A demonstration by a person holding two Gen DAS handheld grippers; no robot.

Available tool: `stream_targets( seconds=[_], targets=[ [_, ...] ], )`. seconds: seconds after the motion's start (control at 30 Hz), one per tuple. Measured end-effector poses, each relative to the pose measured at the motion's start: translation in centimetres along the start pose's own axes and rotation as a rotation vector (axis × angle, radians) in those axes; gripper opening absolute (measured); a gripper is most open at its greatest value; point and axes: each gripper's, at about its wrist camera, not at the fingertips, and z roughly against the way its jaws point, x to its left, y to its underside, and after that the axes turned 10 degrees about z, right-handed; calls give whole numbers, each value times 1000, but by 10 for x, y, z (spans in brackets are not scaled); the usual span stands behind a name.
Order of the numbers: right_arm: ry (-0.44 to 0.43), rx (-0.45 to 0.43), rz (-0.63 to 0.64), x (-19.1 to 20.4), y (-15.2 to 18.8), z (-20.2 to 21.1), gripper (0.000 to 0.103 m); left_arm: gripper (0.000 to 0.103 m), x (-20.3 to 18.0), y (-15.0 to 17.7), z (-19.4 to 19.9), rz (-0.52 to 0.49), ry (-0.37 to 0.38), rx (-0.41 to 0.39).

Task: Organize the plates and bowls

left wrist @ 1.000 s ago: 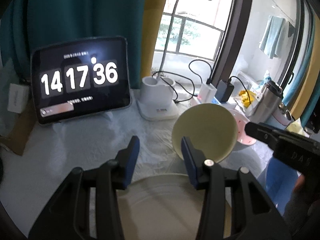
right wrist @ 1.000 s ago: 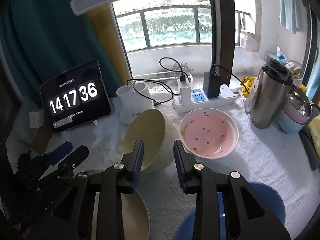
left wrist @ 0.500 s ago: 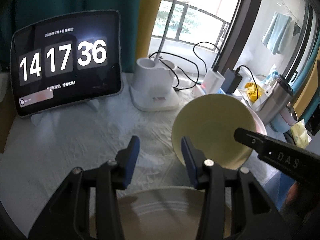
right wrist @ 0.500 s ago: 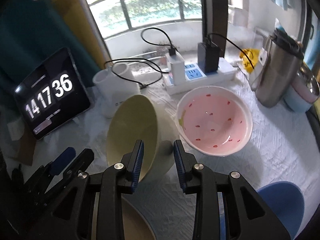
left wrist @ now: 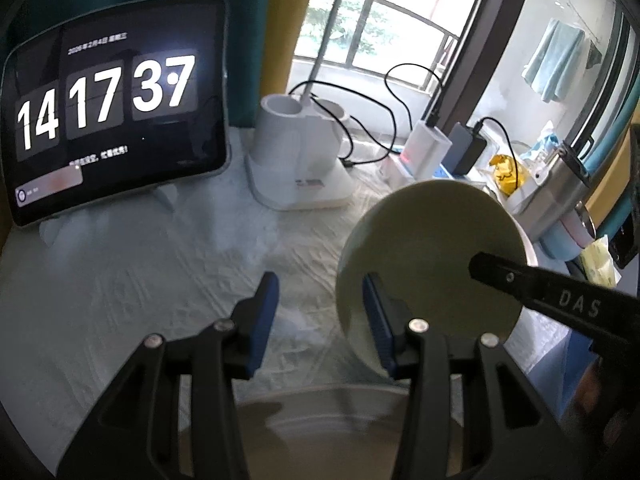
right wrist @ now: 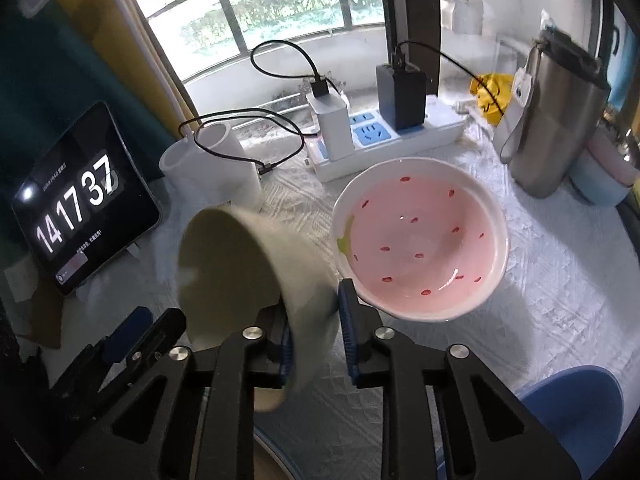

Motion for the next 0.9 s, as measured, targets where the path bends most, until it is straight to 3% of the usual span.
stream_targets(
  seconds=[0.27, 0.47, 0.73, 0.9],
  targets=[
    [-187, 88, -132, -14, 9, -18, 18, 45, 2, 2, -10, 9, -4, 47],
    [-178, 89, -127, -5, 10, -17, 17, 45, -1, 10, -23, -16, 4, 125],
    [-87, 116, -92, 5, 16, -24, 25, 34, -6, 9, -19, -52, 22, 89],
    [-110, 86, -92, 4, 19, -19, 18, 28, -2, 6, -12, -38, 12, 61]
  ],
)
